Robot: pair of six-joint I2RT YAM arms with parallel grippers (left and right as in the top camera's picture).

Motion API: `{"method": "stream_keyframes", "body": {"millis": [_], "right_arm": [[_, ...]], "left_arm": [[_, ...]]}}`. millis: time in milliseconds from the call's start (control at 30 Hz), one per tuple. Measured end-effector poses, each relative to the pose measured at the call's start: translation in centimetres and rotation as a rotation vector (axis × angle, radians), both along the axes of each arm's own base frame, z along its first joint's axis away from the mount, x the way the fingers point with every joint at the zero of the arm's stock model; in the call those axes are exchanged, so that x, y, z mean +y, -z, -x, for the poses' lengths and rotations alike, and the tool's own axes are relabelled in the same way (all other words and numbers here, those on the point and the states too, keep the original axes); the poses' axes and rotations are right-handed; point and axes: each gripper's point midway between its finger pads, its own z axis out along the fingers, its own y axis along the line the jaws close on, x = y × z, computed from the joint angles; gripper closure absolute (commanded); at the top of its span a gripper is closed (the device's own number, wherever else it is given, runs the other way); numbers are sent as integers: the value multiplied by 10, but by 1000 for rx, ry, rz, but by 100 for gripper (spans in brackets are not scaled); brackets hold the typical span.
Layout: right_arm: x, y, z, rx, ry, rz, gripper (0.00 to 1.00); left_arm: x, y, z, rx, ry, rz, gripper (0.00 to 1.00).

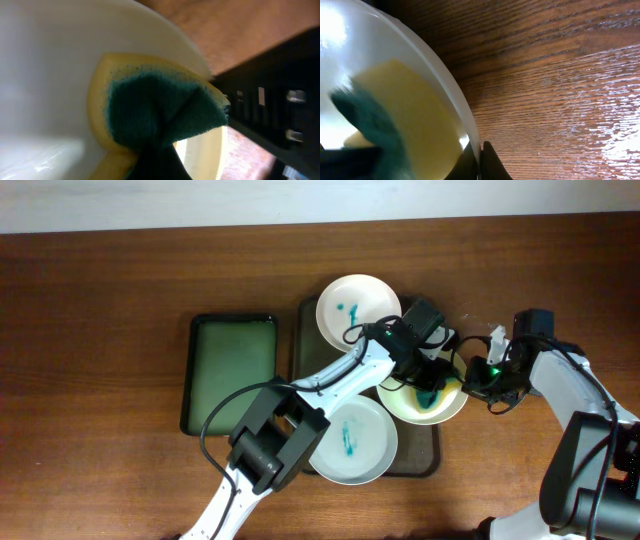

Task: Clean dirty plates on tray and stack at the side
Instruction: 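Scrub the held plate's stain with the sponge in left gripper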

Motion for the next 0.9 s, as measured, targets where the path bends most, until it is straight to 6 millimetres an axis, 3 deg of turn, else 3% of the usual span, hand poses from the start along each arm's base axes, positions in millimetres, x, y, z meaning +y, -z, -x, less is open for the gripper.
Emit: {"method": "stream_keyframes", "body": {"millis": [100, 233, 433, 600, 733, 900], "right_arm": [[0, 0, 1, 2, 0, 1, 96], [7, -1, -1, -5, -13, -26, 96], [17, -4, -3, -18, -24, -70, 96], [20, -4, -1, -12, -25, -85, 96], [20, -4, 0, -7, -26, -88, 96], [19, -9, 3, -10, -33, -82, 96]], "left_arm": [[0, 1, 5, 28, 12, 7, 100], [20, 11, -7, -16, -55, -123, 100], [84, 20, -55, -261, -248, -460, 100], [118, 18, -66, -322, -305, -611, 100], [122, 9, -63, -303, -293, -658, 100], [122, -22, -49, -221, -253, -669, 100]]}}
